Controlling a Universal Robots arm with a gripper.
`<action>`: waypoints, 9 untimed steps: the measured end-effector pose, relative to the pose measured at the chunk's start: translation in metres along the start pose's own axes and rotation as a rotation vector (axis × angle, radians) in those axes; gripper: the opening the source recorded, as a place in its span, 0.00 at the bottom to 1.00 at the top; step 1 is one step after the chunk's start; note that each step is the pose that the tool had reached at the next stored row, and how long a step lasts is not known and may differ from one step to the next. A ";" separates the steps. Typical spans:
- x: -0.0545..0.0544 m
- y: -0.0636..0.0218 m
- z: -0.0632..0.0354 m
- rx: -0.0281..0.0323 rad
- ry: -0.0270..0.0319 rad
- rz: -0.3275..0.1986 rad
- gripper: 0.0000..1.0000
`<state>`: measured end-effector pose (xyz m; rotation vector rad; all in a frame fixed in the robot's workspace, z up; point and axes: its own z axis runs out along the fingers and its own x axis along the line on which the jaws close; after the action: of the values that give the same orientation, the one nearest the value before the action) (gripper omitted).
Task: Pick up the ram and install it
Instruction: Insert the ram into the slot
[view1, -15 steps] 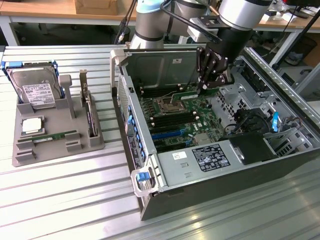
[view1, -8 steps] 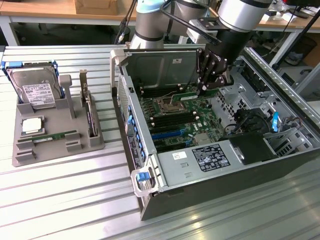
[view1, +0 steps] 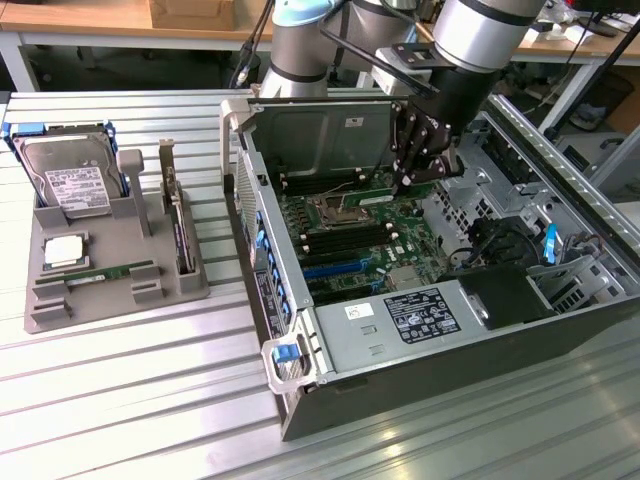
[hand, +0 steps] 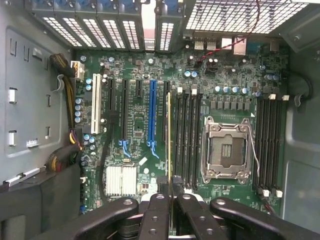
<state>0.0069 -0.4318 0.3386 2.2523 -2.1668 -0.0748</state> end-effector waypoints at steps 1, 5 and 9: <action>0.000 0.0000 0.0007 0.0000 0.0001 0.000 0.12; 0.000 -0.0002 0.0041 0.0000 0.0001 0.000 0.12; 0.000 -0.0003 0.0077 0.0000 0.0000 0.000 0.12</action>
<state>0.0069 -0.4318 0.3309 2.2523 -2.1668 -0.0747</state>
